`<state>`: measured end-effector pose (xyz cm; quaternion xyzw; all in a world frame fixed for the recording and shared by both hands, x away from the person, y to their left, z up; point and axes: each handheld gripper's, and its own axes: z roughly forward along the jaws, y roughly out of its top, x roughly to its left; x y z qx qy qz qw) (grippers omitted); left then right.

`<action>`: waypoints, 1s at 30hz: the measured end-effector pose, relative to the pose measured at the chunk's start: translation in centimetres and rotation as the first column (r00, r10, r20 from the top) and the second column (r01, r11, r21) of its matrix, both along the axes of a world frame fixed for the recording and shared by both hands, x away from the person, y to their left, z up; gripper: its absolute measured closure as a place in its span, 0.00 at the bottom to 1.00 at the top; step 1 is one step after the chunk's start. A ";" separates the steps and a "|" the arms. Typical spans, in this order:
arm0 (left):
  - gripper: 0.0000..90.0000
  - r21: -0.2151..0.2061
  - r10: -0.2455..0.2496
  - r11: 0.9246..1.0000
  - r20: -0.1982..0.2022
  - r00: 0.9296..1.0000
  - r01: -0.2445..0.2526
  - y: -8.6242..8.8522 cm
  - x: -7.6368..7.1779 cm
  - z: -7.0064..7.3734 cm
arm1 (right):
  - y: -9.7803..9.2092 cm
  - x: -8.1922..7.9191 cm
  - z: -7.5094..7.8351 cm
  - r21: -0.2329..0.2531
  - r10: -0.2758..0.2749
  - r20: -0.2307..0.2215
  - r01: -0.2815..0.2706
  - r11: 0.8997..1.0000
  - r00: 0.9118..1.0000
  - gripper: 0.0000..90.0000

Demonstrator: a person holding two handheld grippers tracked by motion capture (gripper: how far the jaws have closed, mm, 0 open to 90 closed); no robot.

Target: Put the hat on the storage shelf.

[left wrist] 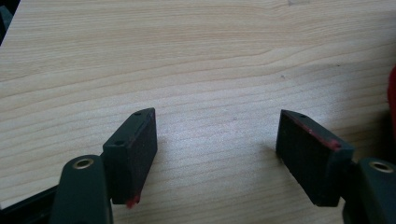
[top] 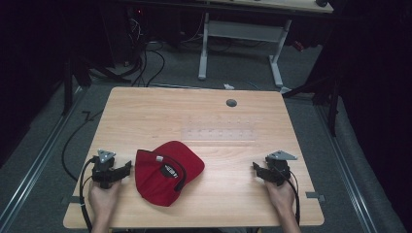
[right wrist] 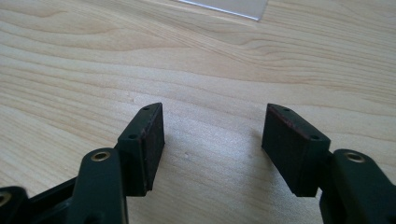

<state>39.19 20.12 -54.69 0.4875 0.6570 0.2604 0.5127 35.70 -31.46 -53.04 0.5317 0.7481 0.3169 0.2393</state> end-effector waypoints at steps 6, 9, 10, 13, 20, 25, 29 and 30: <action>0.33 0.005 -0.002 1.000 -0.001 1.000 0.002 0.0 0.0 0.0 | 0.0 0.0 0.0 0.001 0.009 -0.002 -0.009 1.000 1.000 0.41; 0.33 0.009 -0.002 1.000 -0.002 1.000 0.002 0.0 0.0 0.0 | 0.0 -0.1 0.0 0.001 0.011 -0.003 -0.011 1.000 1.000 0.40; 0.33 0.009 -0.004 1.000 -0.001 1.000 0.004 0.0 0.0 0.0 | 0.0 -0.1 0.0 0.001 0.011 -0.003 -0.011 1.000 1.000 0.40; 0.34 0.020 -0.011 1.000 0.002 1.000 0.011 -0.1 -0.1 -0.1 | 0.0 -0.1 0.0 0.001 0.011 -0.003 -0.011 1.000 1.000 0.40; 0.37 -0.064 -0.058 0.996 0.007 0.998 0.058 0.5 -0.7 0.5 | 0.0 -0.1 0.0 0.000 0.012 -0.004 -0.012 1.000 1.000 0.40; 0.37 -0.146 -0.085 0.986 0.010 0.996 0.085 0.9 -1.2 1.2 | 0.1 -0.1 0.0 0.000 0.016 -0.004 -0.016 1.000 1.000 0.39; 0.34 -0.224 -0.122 0.967 0.025 0.992 0.124 1.3 -1.8 2.2 | 0.1 -0.1 0.0 0.000 0.016 -0.004 -0.016 1.000 1.000 0.39; 0.34 -0.240 -0.130 0.961 0.033 0.991 0.134 1.4 -2.0 2.4 | 0.1 -0.1 0.0 0.000 0.016 -0.004 -0.016 1.000 1.000 0.39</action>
